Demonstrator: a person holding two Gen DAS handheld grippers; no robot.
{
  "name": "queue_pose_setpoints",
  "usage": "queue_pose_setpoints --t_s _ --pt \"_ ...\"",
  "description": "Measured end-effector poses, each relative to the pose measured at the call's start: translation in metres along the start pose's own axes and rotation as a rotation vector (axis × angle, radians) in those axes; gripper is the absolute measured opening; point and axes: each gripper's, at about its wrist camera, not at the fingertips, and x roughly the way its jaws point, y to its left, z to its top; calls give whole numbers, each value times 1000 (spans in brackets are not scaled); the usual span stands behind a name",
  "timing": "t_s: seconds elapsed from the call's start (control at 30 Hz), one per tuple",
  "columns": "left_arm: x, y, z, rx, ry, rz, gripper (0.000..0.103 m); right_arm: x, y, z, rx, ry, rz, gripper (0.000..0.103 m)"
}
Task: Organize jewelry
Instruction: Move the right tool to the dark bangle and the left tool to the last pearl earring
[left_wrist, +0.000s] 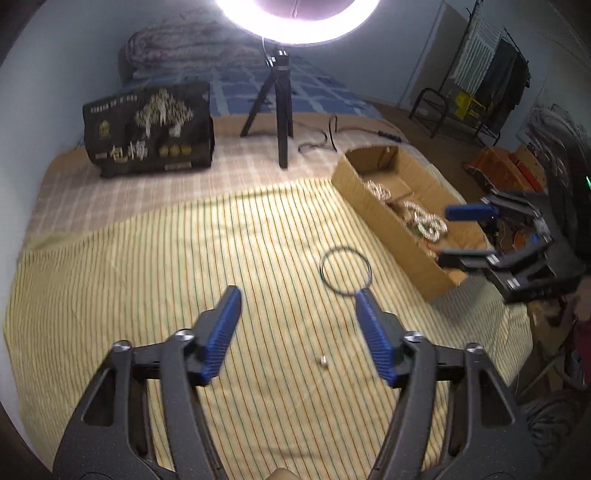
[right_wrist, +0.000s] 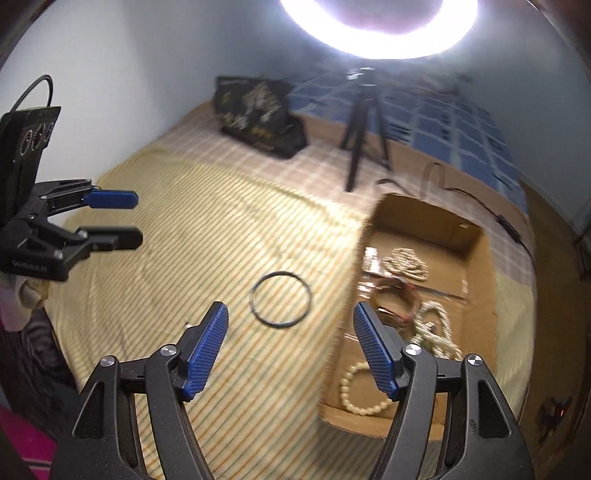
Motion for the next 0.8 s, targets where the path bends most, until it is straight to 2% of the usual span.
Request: queue_pose_setpoints --t_s 0.07,0.23,0.37,0.47,0.7,0.8 --pt "1 -4 -13 -2 17 -7 56 8 5 1 -27 23 18 58" --pt "11 -18 -43 25 71 -20 52 39 16 -2 -89 113 63 33" --pt "29 -23 -60 13 127 -34 38 60 23 -5 -133 168 75 32" --pt "43 -22 -69 -20 159 -50 37 73 26 -6 -161 216 80 23" --pt "66 -27 -76 -67 200 -85 37 91 35 -2 -235 277 64 22" --pt "75 -26 -76 -86 213 -84 31 99 36 -1 -242 294 63 20"
